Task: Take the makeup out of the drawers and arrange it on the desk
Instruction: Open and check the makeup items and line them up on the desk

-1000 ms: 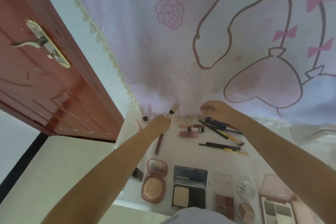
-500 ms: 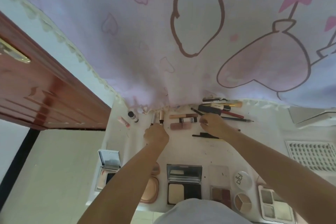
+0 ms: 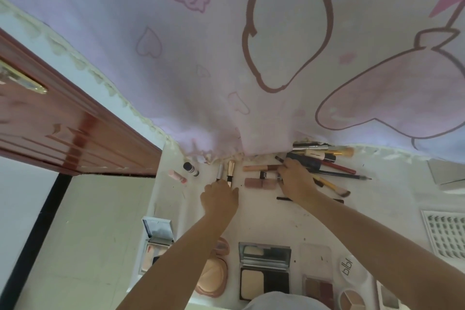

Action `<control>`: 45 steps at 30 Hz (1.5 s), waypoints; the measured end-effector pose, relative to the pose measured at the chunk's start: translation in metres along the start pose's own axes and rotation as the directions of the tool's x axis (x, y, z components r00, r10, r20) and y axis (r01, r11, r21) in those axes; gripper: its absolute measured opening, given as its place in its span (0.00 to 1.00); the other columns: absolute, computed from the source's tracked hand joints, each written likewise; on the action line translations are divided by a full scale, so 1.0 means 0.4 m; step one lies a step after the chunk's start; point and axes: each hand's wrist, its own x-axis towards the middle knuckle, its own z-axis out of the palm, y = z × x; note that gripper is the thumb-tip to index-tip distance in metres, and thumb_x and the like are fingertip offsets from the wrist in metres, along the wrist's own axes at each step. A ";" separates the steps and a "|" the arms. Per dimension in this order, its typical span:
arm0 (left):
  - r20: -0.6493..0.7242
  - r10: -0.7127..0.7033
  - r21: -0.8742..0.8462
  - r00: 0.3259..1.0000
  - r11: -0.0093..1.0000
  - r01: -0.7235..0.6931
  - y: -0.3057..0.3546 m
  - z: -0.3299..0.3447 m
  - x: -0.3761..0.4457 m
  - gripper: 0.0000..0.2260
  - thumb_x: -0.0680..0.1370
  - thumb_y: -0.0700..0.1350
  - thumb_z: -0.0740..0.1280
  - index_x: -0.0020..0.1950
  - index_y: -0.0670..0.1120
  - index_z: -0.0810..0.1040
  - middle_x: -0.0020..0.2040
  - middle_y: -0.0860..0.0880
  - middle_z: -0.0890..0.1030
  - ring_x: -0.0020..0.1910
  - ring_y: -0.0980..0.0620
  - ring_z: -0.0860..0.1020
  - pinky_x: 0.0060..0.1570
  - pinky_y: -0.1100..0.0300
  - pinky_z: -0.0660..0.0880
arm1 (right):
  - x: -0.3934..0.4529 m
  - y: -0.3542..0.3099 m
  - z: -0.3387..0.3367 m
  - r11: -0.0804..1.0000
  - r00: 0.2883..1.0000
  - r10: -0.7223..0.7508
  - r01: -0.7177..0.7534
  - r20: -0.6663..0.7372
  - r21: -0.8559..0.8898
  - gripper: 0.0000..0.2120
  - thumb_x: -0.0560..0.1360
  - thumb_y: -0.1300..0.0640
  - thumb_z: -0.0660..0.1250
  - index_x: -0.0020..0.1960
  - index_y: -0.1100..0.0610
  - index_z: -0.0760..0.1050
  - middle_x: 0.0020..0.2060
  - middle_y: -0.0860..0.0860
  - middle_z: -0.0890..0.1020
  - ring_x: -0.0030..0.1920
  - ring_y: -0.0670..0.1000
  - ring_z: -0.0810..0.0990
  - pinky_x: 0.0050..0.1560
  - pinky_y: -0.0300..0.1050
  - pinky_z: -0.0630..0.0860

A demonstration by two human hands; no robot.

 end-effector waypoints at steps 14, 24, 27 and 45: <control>-0.039 0.349 -0.658 0.936 0.696 -0.287 0.183 -0.164 -0.064 0.11 0.81 0.50 0.53 0.48 0.45 0.70 0.38 0.48 0.74 0.41 0.45 0.77 0.51 0.50 0.76 | -0.144 0.043 -0.232 0.853 0.988 0.054 0.029 -0.144 0.522 0.09 0.78 0.58 0.59 0.49 0.61 0.75 0.35 0.48 0.74 0.32 0.41 0.69 0.37 0.29 0.69; -0.489 0.358 -0.616 0.795 0.504 -0.606 0.306 -0.494 -0.224 0.22 0.81 0.51 0.52 0.27 0.46 0.64 0.27 0.50 0.67 0.29 0.53 0.67 0.33 0.61 0.63 | -0.199 0.005 -0.568 0.424 0.846 0.481 0.003 -0.228 0.906 0.26 0.80 0.46 0.49 0.26 0.56 0.61 0.16 0.47 0.64 0.16 0.45 0.62 0.20 0.36 0.58; -0.608 0.333 -0.540 0.721 0.493 -0.683 0.304 -0.609 -0.276 0.24 0.81 0.50 0.55 0.34 0.34 0.75 0.28 0.42 0.73 0.29 0.48 0.72 0.29 0.62 0.64 | -0.222 -0.019 -0.692 0.269 0.866 0.464 0.063 -0.186 0.961 0.23 0.80 0.48 0.51 0.28 0.55 0.61 0.12 0.45 0.61 0.15 0.44 0.57 0.18 0.33 0.53; -0.571 0.286 -0.799 0.770 0.020 -0.601 0.262 -0.970 -0.418 0.15 0.79 0.44 0.53 0.31 0.45 0.63 0.27 0.49 0.65 0.15 0.57 0.61 0.21 0.68 0.59 | -0.336 -0.171 -1.051 0.848 0.351 0.159 0.429 -0.923 0.310 0.25 0.81 0.57 0.48 0.25 0.55 0.58 0.22 0.49 0.65 0.25 0.48 0.64 0.30 0.42 0.62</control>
